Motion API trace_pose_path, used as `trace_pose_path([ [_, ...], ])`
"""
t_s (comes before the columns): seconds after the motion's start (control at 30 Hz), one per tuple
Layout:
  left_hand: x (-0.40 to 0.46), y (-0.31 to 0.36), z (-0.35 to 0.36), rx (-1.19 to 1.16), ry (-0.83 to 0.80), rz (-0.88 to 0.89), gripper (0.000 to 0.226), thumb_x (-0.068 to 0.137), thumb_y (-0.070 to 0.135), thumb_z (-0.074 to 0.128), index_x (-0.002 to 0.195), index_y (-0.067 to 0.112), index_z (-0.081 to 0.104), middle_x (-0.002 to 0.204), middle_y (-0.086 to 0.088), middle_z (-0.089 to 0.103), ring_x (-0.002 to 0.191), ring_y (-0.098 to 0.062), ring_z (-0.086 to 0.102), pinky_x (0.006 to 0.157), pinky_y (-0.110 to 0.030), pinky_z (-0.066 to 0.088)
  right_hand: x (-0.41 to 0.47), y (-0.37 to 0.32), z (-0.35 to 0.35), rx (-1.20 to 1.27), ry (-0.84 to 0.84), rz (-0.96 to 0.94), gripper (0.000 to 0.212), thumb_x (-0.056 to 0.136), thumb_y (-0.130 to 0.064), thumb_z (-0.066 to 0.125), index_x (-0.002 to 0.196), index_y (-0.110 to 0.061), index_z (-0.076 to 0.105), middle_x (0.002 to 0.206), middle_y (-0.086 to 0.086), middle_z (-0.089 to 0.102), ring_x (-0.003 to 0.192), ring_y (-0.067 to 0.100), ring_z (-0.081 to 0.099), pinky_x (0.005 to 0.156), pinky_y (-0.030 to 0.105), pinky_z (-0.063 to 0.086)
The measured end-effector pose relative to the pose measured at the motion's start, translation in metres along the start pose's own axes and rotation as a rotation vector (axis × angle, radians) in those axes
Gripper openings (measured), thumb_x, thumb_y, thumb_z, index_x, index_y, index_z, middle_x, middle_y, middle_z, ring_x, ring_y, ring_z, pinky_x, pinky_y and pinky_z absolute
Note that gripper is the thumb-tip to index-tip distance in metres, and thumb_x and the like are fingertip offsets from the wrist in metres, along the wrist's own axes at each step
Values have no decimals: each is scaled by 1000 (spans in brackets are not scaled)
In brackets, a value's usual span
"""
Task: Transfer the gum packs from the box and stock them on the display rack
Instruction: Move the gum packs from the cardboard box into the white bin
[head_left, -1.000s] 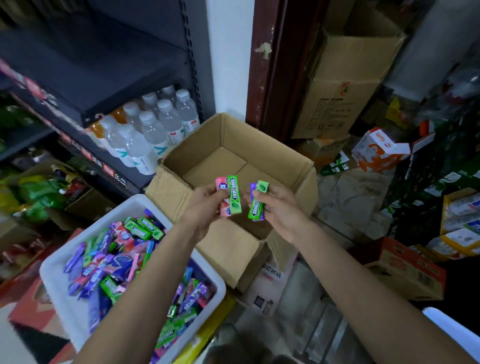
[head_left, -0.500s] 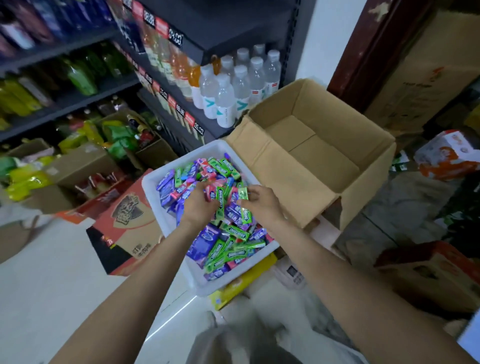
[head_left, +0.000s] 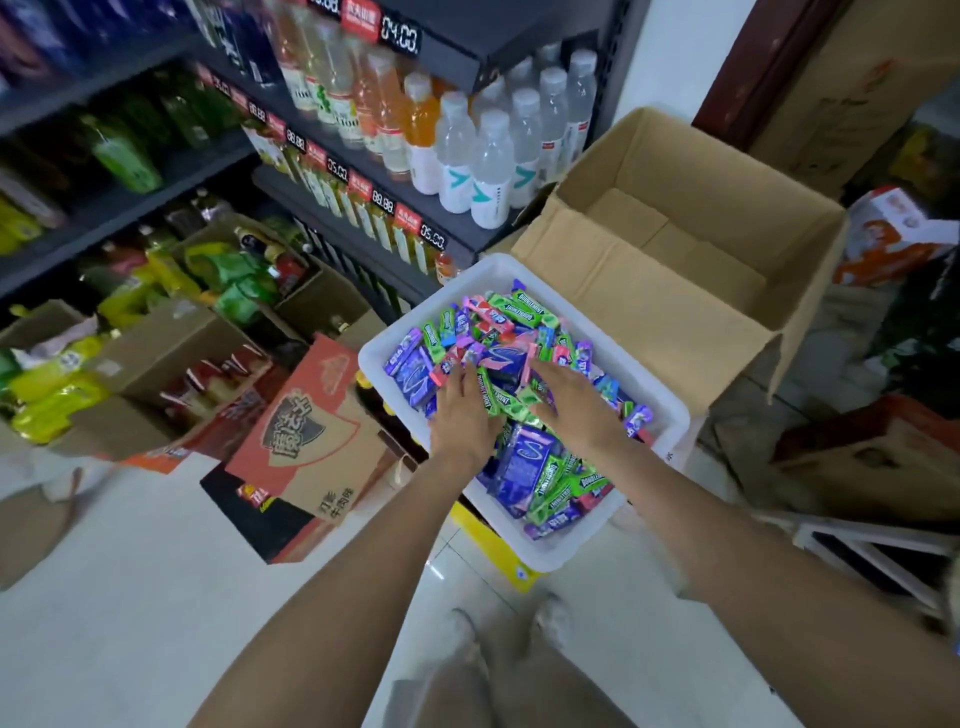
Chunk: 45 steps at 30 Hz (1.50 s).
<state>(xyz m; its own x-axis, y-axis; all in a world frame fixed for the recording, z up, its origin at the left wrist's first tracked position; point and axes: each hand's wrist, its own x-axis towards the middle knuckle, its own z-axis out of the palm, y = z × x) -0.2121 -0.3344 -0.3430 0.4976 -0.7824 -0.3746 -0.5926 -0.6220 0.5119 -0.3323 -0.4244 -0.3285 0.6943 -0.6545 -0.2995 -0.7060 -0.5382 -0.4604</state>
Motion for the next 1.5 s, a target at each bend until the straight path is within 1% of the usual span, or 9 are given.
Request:
trace_pose_path([
  [0.13, -8, -6, 9, 44, 36, 46, 82, 94, 33, 55, 151, 8, 1, 159, -7, -5, 147, -23, -2, 118, -42, 12, -9, 7, 8, -13, 0, 35, 70, 95, -15, 52, 151, -21, 10, 157, 2, 16, 143, 21, 19, 113, 42, 28],
  [0.33, -14, -10, 6, 120, 55, 51, 90, 86, 48, 60, 151, 12, 8, 159, -9, 2, 146, -26, 3, 117, -41, 12, -19, 20, 10, -59, 30, 55, 76, 93, -13, 56, 151, -14, 8, 158, 4, 8, 145, 22, 10, 114, 29, 17],
  [0.43, -14, -1, 3, 99, 112, 27, 83, 87, 45, 59, 150, 12, 15, 156, -8, 15, 143, -27, 13, 114, -43, 20, -18, 23, 2, 60, -6, 46, 74, 91, -18, 59, 150, -15, 15, 158, 4, 12, 144, 21, 13, 114, 28, 14],
  [0.57, -6, 16, 1, 62, 220, -16, 77, 87, 46, 59, 147, 13, 23, 151, -7, 25, 139, -26, 20, 111, -43, 24, -4, 26, -16, 204, 70, 42, 64, 93, -28, 56, 148, -15, 25, 154, 6, 23, 142, 20, 18, 112, 27, 16],
  [0.67, 4, 25, 0, 51, 220, -97, 93, 81, 59, 59, 150, 16, 14, 157, -7, 12, 144, -28, 9, 114, -46, 18, 18, 29, -24, 154, 14, 75, 76, 88, -38, 60, 149, -17, 20, 156, 7, 14, 144, 21, 11, 113, 27, 13],
  [0.8, 13, 21, 4, 97, 94, -188, 110, 75, 73, 54, 151, 21, -5, 159, -8, -12, 145, -29, -12, 116, -50, 6, 40, 38, -28, 155, -55, 186, 97, 79, -46, 69, 151, -22, 8, 157, 14, -1, 145, 26, -3, 116, 36, 11],
  [1.13, 21, 12, 17, 62, 40, -158, 111, 73, 62, 67, 151, 26, -3, 158, -9, -17, 145, -31, -14, 114, -52, 16, 46, 56, -25, -158, -38, 216, 103, 75, -68, 58, 151, -20, 7, 150, 16, 17, 140, 32, 10, 113, 41, 17],
  [1.37, 20, -3, 5, 116, -10, -90, 113, 68, 60, 72, 151, 31, 1, 159, -6, -13, 146, -30, -6, 115, -52, 12, 22, 45, -13, -152, -49, 313, 106, 75, -73, 53, 151, -18, 5, 146, 22, 21, 138, 37, 15, 108, 49, 26],
  [1.5, 8, -11, 4, 10, 50, -31, 107, 68, 60, 72, 151, 31, 10, 160, -2, -1, 147, -26, -3, 116, -49, 9, 8, 43, -10, -121, -28, 326, 92, 80, -65, 54, 148, -17, 13, 142, 23, 26, 134, 38, 22, 102, 48, 32],
])
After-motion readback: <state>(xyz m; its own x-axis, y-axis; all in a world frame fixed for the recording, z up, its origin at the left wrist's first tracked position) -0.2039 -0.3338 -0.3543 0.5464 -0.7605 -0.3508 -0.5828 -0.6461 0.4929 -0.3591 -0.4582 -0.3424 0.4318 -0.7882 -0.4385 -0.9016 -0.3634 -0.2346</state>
